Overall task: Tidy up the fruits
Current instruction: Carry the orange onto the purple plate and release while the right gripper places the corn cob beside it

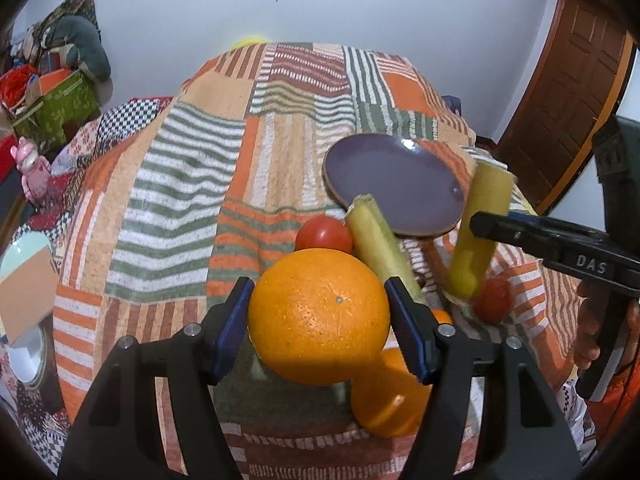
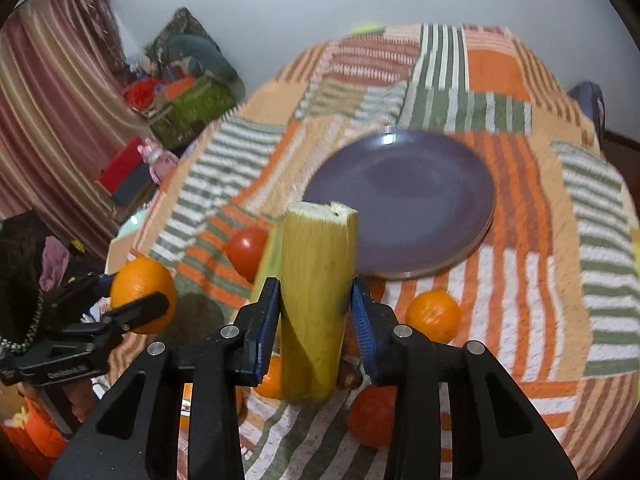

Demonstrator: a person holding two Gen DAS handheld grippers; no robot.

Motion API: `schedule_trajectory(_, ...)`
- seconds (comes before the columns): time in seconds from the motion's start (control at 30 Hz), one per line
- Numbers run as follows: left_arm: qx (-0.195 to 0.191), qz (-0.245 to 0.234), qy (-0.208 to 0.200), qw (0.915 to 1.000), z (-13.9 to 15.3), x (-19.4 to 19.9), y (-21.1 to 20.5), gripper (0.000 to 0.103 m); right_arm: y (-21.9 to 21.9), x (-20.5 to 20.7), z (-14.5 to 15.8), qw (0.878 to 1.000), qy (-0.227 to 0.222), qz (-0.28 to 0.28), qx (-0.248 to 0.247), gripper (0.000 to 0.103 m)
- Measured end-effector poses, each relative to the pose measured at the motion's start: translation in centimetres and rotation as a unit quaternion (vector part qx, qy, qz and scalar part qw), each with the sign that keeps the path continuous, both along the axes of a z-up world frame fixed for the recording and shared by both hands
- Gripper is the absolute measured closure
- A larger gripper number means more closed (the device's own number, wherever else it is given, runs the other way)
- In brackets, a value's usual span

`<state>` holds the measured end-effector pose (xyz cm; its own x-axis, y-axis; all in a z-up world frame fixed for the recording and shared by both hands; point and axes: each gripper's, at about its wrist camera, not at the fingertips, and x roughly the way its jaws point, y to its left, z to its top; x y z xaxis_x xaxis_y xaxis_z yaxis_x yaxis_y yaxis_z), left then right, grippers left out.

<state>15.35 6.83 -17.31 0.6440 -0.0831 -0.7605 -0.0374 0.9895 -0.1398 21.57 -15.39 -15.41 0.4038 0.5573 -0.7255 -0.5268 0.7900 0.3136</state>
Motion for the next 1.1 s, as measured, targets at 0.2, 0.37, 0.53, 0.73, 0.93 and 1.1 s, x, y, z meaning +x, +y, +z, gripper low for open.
schedule_trajectory(0.2,0.009,-0.009,-0.021,0.9997,1.8,1.2,-1.5,0.037,-0.4,0.3,2.2,0.999,-0.039,-0.011,0.009,0.071)
schedule_trajectory(0.37,0.011,-0.013,-0.036,0.9992,3.2,2.8,-2.2,0.037,-1.0,1.0,3.2,0.998,-0.065,-0.022,0.004,0.071)
schedule_trajectory(0.53,0.013,-0.016,-0.045,0.9988,3.9,4.5,-2.8,0.037,-1.9,1.7,3.9,0.996,-0.078,-0.032,0.002,0.071)
schedule_trajectory(0.73,0.020,-0.018,-0.053,0.9983,4.6,7.2,-3.5,0.037,-2.7,3.0,4.3,0.995,-0.094,-0.041,-0.009,0.071)
schedule_trajectory(0.93,0.025,-0.024,-0.050,0.9981,4.4,10.0,-4.1,0.037,-2.7,4.8,3.6,0.994,-0.096,-0.045,-0.029,0.071)
schedule_trajectory(1.1,0.021,-0.030,-0.026,0.9990,2.8,12.6,-4.4,0.037,-2.2,6.7,1.8,0.996,-0.070,-0.046,-0.041,0.071)
